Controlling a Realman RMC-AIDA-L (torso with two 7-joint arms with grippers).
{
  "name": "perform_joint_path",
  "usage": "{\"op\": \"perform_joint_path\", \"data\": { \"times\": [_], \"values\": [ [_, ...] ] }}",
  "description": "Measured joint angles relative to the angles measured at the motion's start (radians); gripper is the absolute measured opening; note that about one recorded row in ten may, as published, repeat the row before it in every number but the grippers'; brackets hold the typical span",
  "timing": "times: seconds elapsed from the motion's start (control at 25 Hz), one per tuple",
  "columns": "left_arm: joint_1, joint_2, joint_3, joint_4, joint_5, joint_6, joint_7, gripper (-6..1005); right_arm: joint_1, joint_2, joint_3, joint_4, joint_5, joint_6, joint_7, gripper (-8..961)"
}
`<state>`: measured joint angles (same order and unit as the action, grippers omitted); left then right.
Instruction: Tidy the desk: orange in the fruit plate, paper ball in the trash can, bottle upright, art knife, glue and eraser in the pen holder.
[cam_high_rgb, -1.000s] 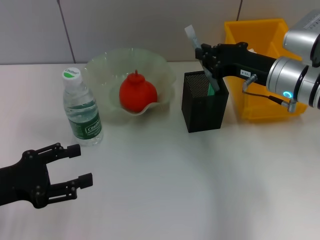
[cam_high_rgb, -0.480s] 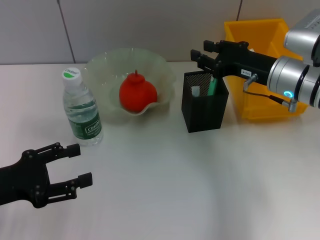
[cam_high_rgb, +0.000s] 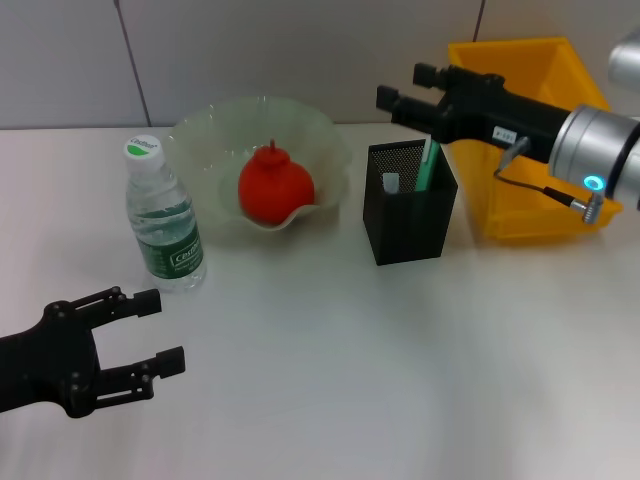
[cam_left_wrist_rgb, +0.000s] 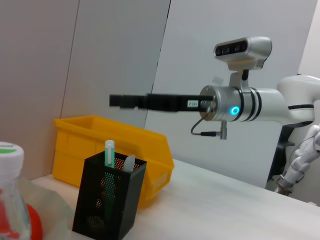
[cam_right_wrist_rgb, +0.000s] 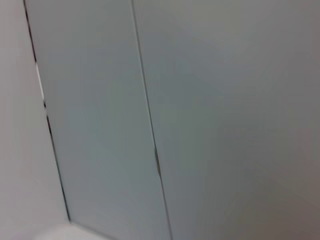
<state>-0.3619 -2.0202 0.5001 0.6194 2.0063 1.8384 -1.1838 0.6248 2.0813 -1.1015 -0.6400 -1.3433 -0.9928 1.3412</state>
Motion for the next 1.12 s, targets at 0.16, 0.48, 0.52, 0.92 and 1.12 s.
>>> {"op": "perform_joint_path", "data": {
  "times": [0.16,0.48,0.52,0.92,1.12],
  "values": [
    [-0.006,0.000,0.006,-0.007,0.000,0.003,-0.002,811,-0.036,-0.009,0.033,-0.012,0.050,-0.143,0.092,614],
    [-0.031,-0.010,0.028,-0.056,0.006,0.061,-0.002,811,-0.149,-0.062,0.060,-0.006,-0.141,-0.626,0.190,774],
    [-0.045,-0.011,0.088,-0.095,0.009,0.062,0.003,811,-0.162,-0.063,0.061,-0.002,-0.179,-0.647,0.175,774],
    [-0.055,-0.032,0.178,-0.144,0.020,-0.021,0.091,811,-0.260,-0.049,0.064,0.132,-0.326,-0.713,-0.173,775],
    [-0.075,-0.035,0.179,-0.175,0.069,-0.050,0.116,811,-0.266,-0.048,0.064,0.167,-0.352,-0.699,-0.233,775]
  ]
}}
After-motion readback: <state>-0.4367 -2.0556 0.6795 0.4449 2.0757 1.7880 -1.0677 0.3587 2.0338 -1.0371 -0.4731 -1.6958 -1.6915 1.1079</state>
